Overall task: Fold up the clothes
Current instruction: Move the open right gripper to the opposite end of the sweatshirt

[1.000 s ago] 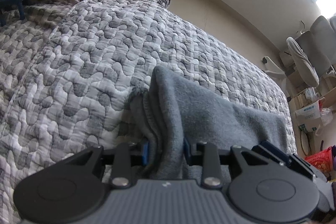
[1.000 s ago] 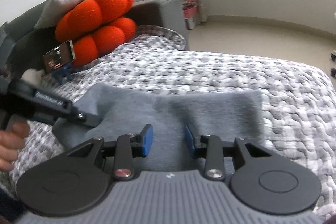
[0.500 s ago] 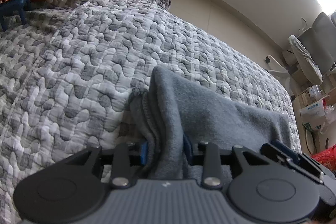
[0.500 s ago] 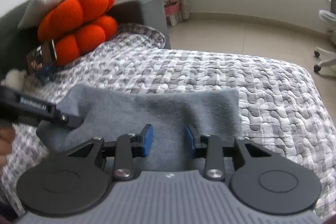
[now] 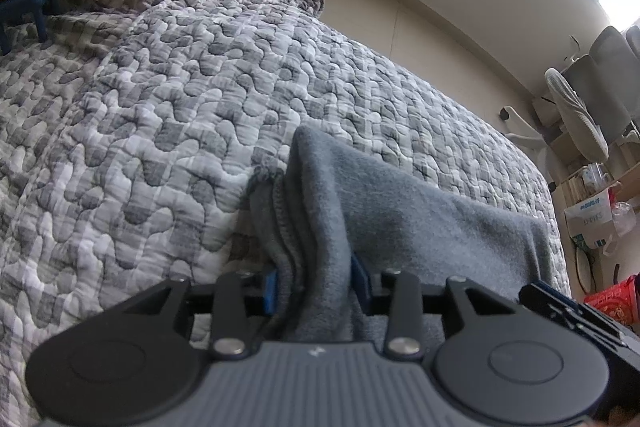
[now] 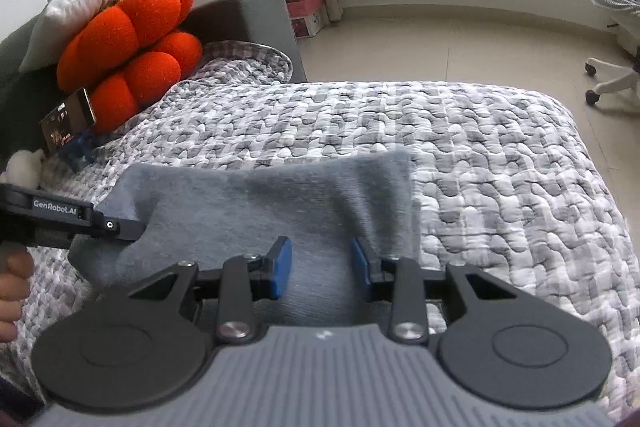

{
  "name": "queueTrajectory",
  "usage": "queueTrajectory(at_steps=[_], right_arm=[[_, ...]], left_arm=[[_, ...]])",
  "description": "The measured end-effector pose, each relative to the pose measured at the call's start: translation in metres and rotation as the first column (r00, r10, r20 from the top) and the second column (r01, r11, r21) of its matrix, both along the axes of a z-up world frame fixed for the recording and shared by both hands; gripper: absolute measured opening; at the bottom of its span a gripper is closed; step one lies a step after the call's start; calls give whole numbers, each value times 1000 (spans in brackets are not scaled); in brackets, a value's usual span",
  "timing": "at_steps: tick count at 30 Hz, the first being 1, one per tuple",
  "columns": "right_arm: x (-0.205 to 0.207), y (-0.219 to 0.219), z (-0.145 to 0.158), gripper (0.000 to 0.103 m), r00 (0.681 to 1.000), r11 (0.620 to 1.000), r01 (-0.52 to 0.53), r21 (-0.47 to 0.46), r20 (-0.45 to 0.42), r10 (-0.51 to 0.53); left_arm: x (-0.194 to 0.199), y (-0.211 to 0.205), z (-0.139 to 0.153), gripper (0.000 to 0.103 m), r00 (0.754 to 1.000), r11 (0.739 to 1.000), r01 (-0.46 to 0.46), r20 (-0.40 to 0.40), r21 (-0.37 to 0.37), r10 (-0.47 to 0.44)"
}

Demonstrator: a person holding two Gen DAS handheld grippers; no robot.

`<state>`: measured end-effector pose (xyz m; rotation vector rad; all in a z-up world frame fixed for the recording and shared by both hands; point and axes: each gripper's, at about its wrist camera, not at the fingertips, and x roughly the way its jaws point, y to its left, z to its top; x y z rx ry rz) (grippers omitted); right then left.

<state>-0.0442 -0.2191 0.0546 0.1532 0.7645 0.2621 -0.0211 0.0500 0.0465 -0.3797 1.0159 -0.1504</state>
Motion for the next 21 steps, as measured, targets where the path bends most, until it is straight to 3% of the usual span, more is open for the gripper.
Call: queueTrajectory(at_steps=[21], right_arm=[[-3, -26, 3, 35, 998, 998, 52, 37, -37, -51]], left_arm=[[-3, 3, -3, 46, 999, 1000, 24, 29, 18, -24]])
